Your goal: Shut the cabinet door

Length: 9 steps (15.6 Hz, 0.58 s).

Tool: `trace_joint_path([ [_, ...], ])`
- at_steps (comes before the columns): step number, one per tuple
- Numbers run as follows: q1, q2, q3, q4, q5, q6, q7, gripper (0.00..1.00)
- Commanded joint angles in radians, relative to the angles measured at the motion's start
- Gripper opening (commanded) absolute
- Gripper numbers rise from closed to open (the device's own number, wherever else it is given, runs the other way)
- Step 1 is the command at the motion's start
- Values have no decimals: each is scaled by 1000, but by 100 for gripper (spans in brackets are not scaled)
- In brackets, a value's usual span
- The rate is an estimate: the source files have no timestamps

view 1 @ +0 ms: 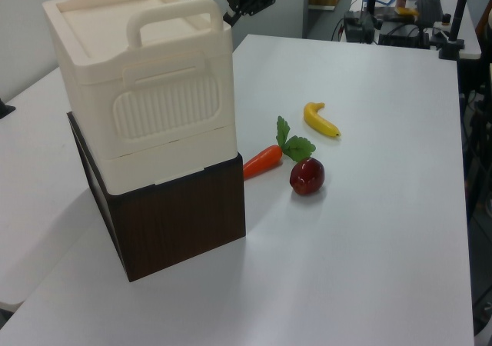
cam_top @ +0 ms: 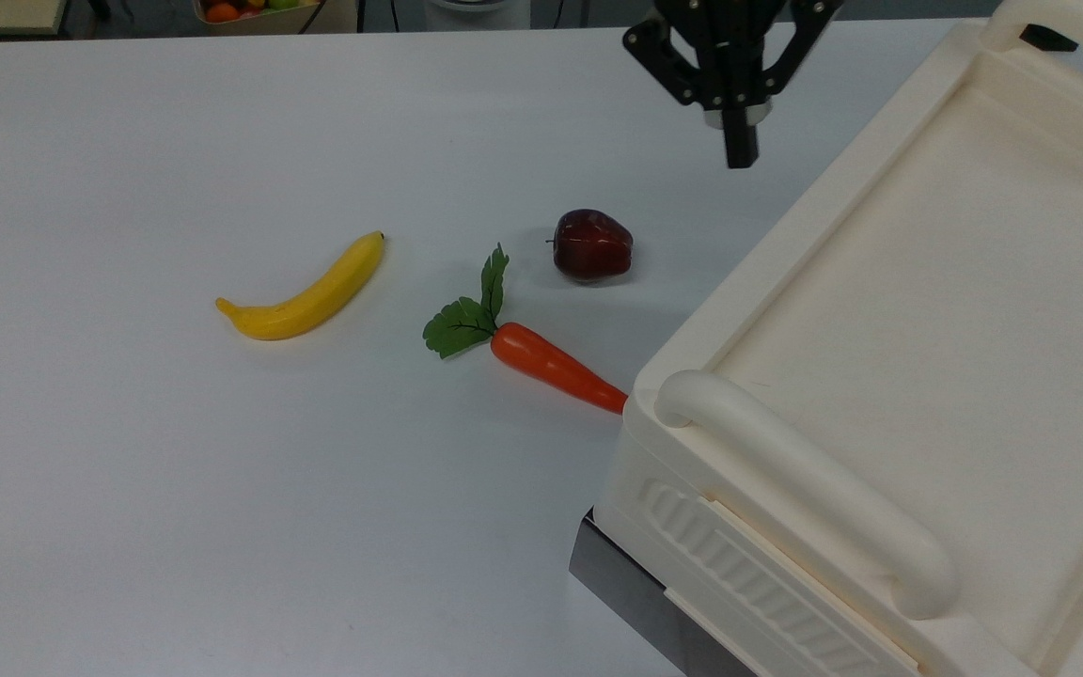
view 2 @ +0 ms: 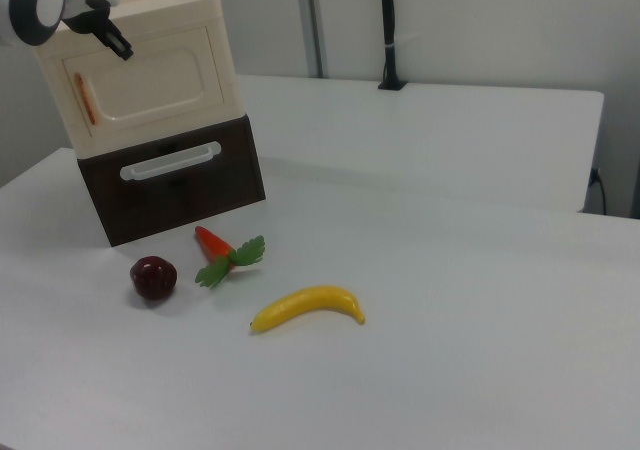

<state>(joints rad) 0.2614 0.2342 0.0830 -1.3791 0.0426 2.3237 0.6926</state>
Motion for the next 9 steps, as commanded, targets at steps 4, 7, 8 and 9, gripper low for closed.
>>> trace_joint_path([
  [4, -83, -36, -9, -61, -38, -321, -299, 0],
  [7, -137, -64, -9, -103, -107, -466, -459, 0],
  [8, -154, -84, -9, -126, -125, -499, -499, 0],
  [9, -178, -105, -9, -142, -128, -532, -537, 0],
])
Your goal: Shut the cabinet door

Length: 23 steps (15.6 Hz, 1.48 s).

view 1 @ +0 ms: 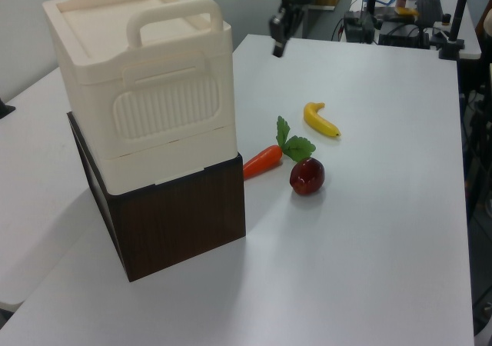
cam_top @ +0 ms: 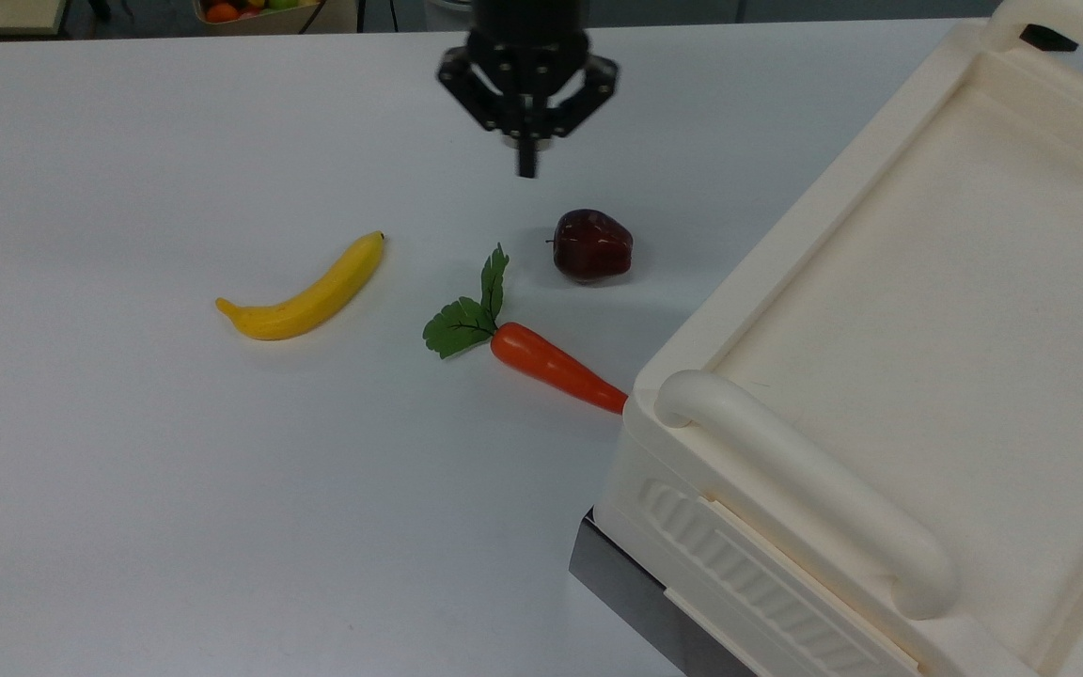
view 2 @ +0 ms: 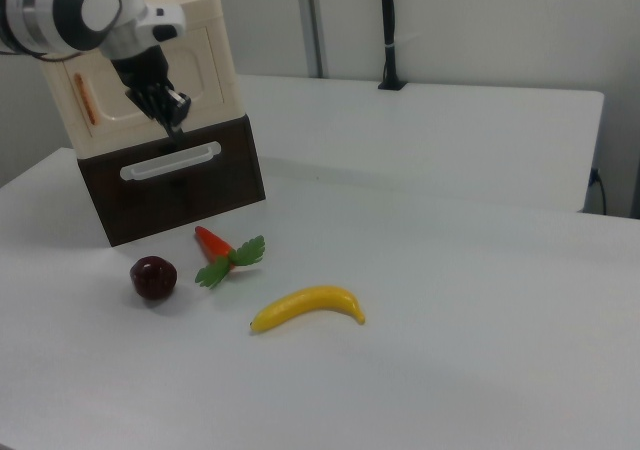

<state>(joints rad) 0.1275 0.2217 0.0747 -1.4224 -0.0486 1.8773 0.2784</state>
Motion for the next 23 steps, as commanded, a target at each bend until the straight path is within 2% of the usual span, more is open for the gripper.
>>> trace_joint_path([
  [1, -69, -110, -1, -111, -37, -120, -174, 0],
  [4, -144, -139, 0, -116, -37, -260, -364, 0],
  [8, -192, -145, 0, -115, -33, -297, -374, 0],
  [9, -198, -146, 0, -115, -33, -303, -370, 5],
  [10, -198, -148, -1, -115, -33, -325, -369, 13],
  [11, -200, -148, -3, -110, -33, -340, -366, 27],
  [12, -209, -153, -3, -109, -33, -340, -367, 37],
  [13, -218, -160, -3, -112, -33, -337, -370, 60],
  [14, -226, -160, -3, -110, -33, -330, -380, 78],
  [15, -232, -159, -3, -109, -33, -328, -380, 100],
  [23, -232, -156, -1, -105, -39, -320, -369, 100],
])
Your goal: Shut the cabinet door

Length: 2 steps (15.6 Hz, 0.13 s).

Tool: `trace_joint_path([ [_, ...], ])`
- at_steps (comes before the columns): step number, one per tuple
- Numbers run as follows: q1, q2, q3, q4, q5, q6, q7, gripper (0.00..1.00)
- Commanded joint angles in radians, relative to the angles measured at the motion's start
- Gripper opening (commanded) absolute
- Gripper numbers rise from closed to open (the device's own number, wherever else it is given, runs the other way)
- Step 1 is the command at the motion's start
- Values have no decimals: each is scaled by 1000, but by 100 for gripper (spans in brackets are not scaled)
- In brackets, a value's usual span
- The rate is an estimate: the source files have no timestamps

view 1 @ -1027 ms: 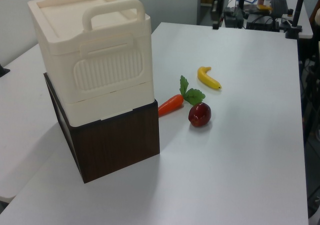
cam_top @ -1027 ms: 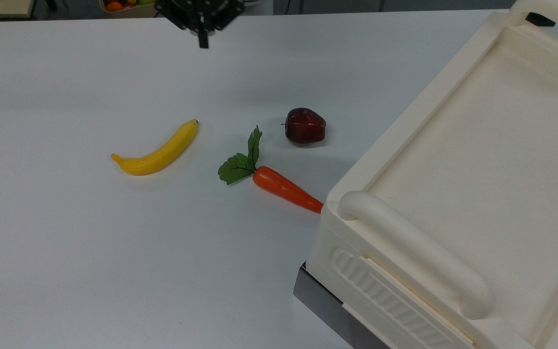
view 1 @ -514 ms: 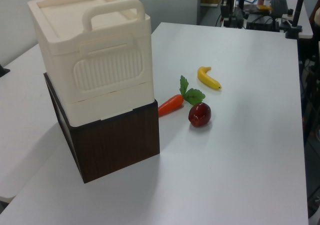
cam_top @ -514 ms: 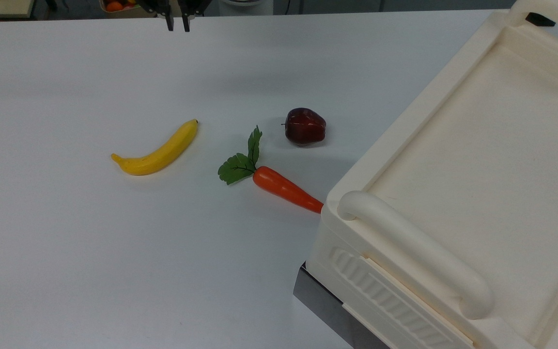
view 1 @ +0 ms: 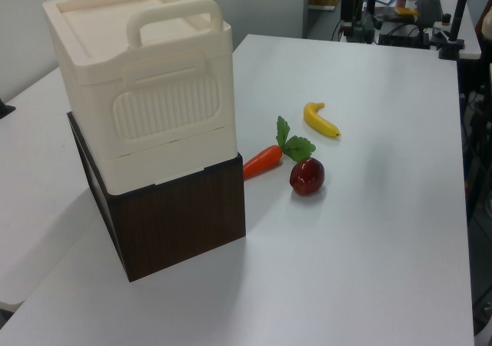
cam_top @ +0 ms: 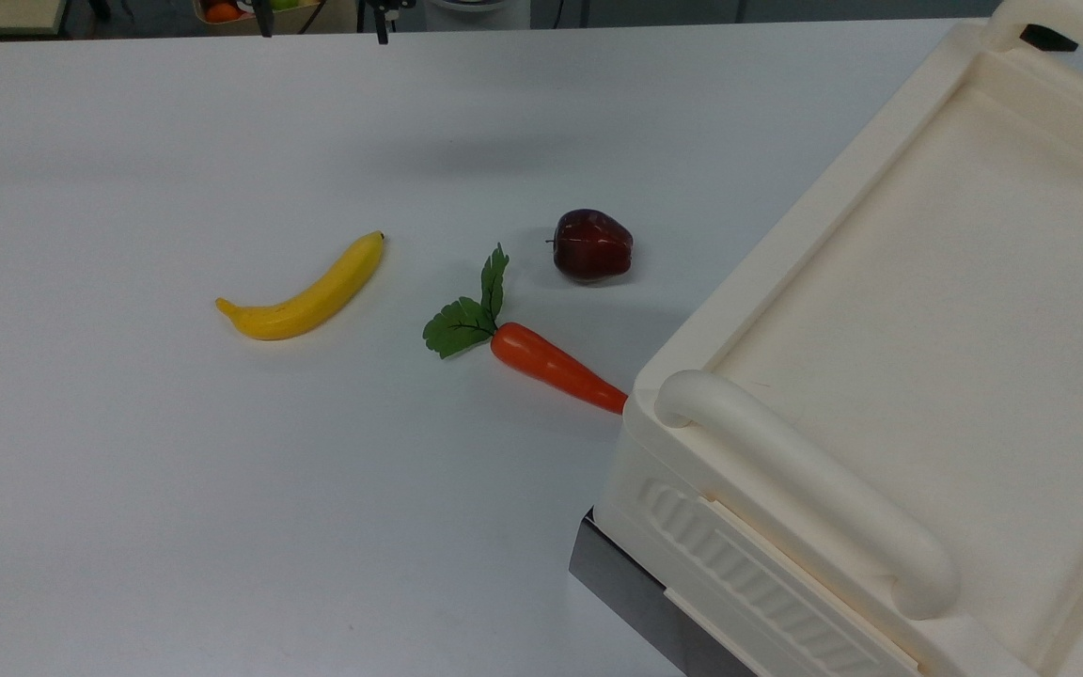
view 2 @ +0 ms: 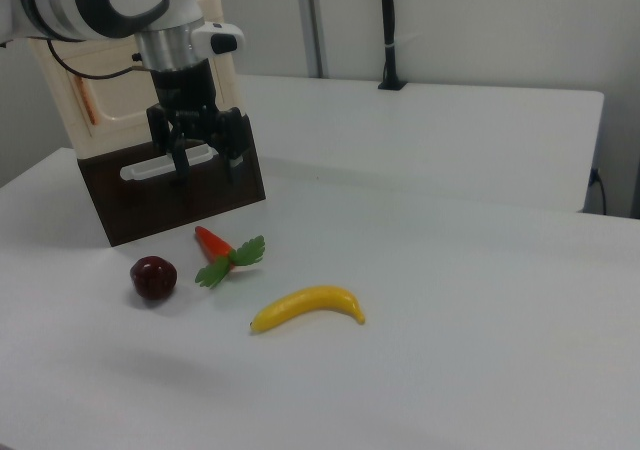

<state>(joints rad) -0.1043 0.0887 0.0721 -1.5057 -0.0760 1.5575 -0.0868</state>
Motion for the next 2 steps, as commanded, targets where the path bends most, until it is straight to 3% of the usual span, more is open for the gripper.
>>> trace_joint_path([
  [1, -2, -23, 1, -24, -10, -4, -4, 100],
  [2, -2, -24, 1, -24, -10, -8, -4, 100],
])
